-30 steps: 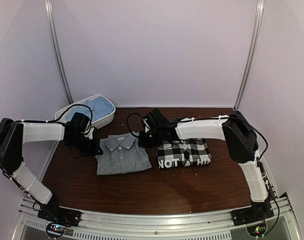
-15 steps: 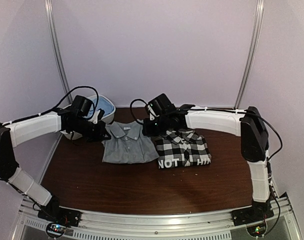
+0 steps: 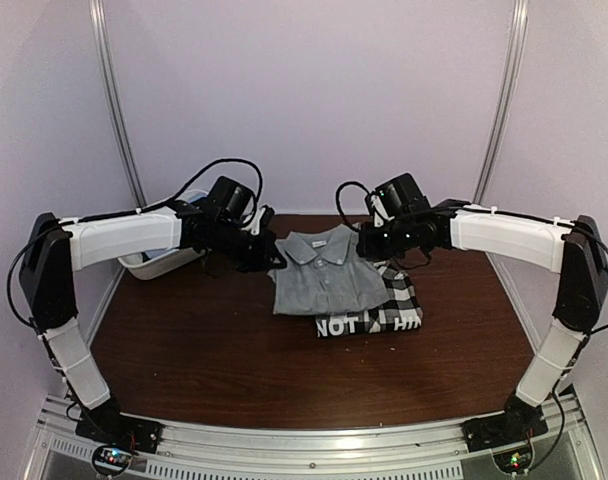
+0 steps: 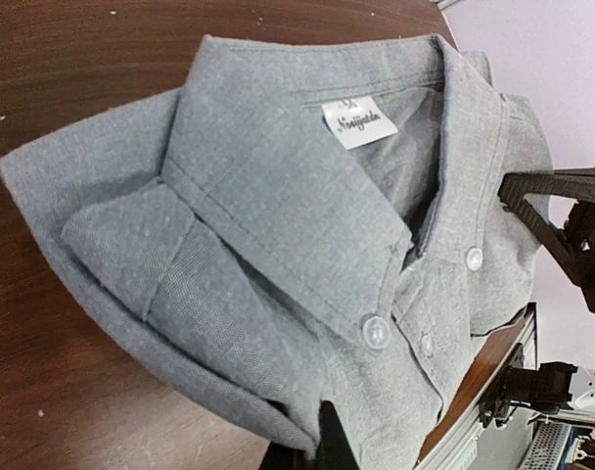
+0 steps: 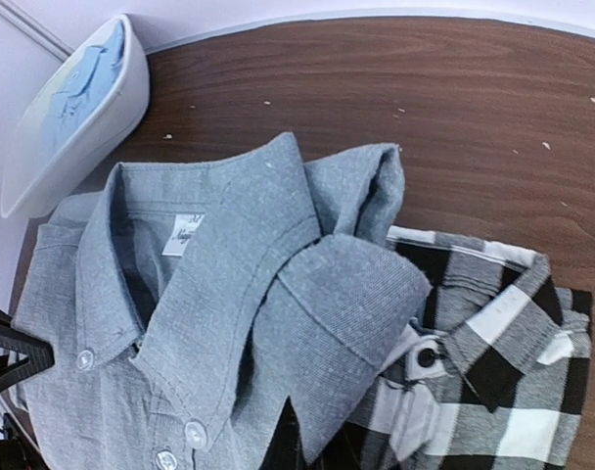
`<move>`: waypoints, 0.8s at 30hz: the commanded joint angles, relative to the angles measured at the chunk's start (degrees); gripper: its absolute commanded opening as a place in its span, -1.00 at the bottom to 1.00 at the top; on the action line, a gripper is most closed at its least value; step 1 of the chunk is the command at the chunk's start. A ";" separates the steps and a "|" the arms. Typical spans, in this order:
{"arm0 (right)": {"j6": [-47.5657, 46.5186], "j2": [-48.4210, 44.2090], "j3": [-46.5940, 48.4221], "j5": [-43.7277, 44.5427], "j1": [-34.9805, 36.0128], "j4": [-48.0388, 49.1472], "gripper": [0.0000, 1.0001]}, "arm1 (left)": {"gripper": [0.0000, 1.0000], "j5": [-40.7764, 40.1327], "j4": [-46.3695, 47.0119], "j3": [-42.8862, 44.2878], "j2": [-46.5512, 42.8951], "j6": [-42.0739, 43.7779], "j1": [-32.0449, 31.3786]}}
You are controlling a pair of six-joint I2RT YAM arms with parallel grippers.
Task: Fold and stack the long sleeve shirts
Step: Place the square-folded shirt on the square-folded shirt.
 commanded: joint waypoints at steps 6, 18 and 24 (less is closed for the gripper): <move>-3.21 -9.06 -10.92 -0.03 -7.29 2.49 -1.00 | -1.00 -0.44 4.38 11.89 11.31 -3.99 -5.21; -6.16 -8.95 -15.77 -3.00 -13.37 5.02 -1.00 | -1.00 0.55 7.55 15.18 19.70 -5.68 -6.93; -7.22 -5.59 -18.33 -4.09 -15.93 7.18 -0.99 | -1.00 0.25 9.48 13.34 23.37 -6.19 -6.92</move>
